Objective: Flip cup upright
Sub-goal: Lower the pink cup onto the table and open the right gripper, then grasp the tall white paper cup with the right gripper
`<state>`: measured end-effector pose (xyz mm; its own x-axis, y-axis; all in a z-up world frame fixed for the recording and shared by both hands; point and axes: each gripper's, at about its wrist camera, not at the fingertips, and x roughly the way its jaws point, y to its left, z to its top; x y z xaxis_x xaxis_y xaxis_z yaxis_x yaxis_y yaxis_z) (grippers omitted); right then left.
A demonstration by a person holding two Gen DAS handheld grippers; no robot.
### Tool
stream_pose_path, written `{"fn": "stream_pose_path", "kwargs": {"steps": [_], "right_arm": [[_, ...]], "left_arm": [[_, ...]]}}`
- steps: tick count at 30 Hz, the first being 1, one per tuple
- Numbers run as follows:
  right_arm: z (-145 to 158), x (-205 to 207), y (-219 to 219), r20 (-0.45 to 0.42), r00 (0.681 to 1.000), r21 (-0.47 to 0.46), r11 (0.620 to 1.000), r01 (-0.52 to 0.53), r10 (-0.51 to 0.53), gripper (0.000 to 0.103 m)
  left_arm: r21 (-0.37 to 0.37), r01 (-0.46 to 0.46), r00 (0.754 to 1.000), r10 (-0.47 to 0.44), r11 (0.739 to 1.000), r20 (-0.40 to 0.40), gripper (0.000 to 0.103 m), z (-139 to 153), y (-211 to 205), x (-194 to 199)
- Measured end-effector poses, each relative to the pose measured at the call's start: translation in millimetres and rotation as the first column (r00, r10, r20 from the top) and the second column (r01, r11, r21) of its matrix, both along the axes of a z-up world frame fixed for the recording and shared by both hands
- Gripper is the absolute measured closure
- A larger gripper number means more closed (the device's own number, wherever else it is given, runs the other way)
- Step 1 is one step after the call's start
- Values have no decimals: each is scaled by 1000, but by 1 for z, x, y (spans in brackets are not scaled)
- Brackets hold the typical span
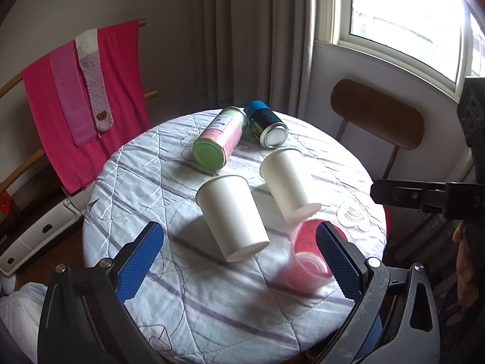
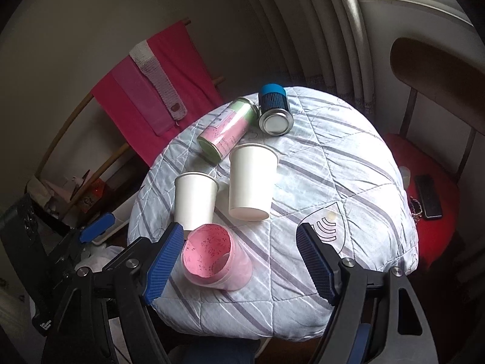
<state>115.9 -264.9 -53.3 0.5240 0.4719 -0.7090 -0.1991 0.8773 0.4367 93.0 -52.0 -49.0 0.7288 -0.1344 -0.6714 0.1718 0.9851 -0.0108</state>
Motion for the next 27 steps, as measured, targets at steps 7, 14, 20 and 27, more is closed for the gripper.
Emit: {"fn": "stream_pose_path", "kwargs": {"steps": [7,14,20,27], "right_arm": [[-30,66,-1,-223,973,81,996,-48,65,25],[-52,110,10,-327,935,140,986,-93,135,29],[-64,127,18,-367,917,145,983,-112,159,30],[-77,143,24,-395,903,138,982,-126,171,40]], "left_arm": [[18,-19,999,19,1000,-31,1,-7,0,32],[32,-3,999,5,999,-54,1,-15,-3,59],[59,-14,998,18,998,-63,1,-21,-1,80],[75,-33,996,40,997,-83,1,-32,2,97]]}}
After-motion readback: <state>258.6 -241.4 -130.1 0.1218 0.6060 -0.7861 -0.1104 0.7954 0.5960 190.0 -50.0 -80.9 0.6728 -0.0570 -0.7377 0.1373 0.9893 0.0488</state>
